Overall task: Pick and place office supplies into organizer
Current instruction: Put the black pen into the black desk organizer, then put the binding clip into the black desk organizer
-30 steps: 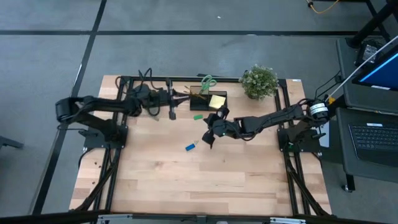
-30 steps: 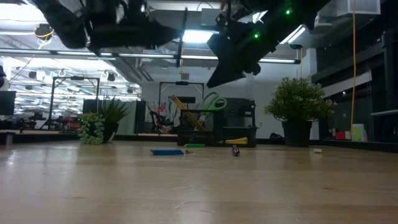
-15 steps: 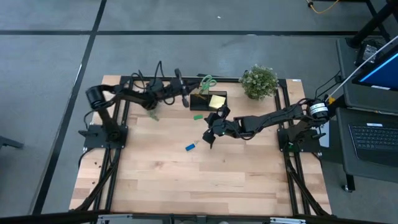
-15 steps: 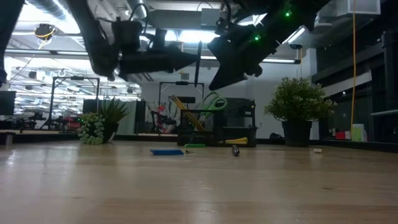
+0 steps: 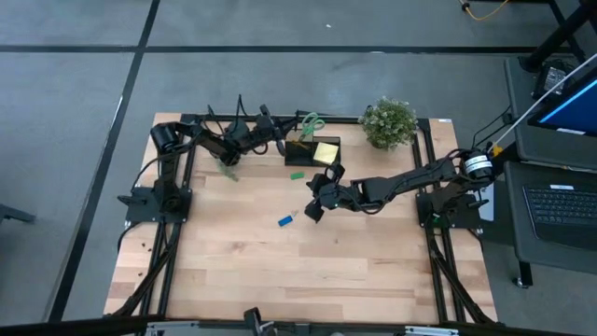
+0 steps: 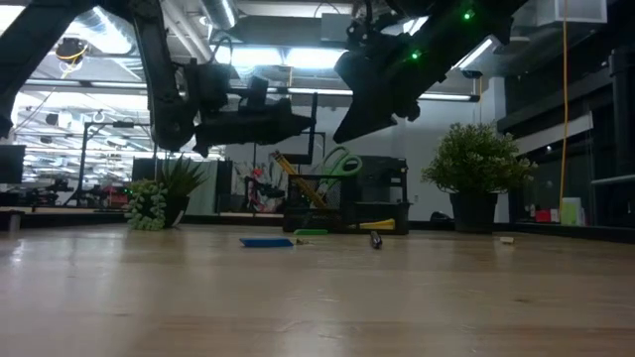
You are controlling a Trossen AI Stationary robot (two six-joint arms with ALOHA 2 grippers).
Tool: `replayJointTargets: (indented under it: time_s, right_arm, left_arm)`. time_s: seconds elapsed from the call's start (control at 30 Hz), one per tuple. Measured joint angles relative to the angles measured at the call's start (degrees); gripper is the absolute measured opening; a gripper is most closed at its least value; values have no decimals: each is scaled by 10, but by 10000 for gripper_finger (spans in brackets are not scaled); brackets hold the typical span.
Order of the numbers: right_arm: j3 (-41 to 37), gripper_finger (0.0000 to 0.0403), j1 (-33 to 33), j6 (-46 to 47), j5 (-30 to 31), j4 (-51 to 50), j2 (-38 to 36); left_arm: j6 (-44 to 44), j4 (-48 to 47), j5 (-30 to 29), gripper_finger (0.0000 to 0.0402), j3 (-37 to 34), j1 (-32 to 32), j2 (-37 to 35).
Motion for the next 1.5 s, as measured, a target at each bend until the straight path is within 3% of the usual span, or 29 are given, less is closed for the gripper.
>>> replayJointTargets:
  time_s: [0.37, 0.7, 1.03, 1.5]
  right_arm:
    - [0, 4, 0, 3, 0, 0, 0]
    - [0, 5, 0, 3, 0, 0, 0]
    - [0, 5, 5, 3, 0, 0, 0]
    - [0, 5, 10, -2, 0, 0, 0]
  left_arm:
    - [-6, -61, -13, 17, 0, 0, 1]
    - [-10, -60, -13, 18, 0, 0, 0]
    - [-10, -61, -7, 76, 0, 0, 0]
    - [-28, -50, -1, 83, -1, -1, 0]
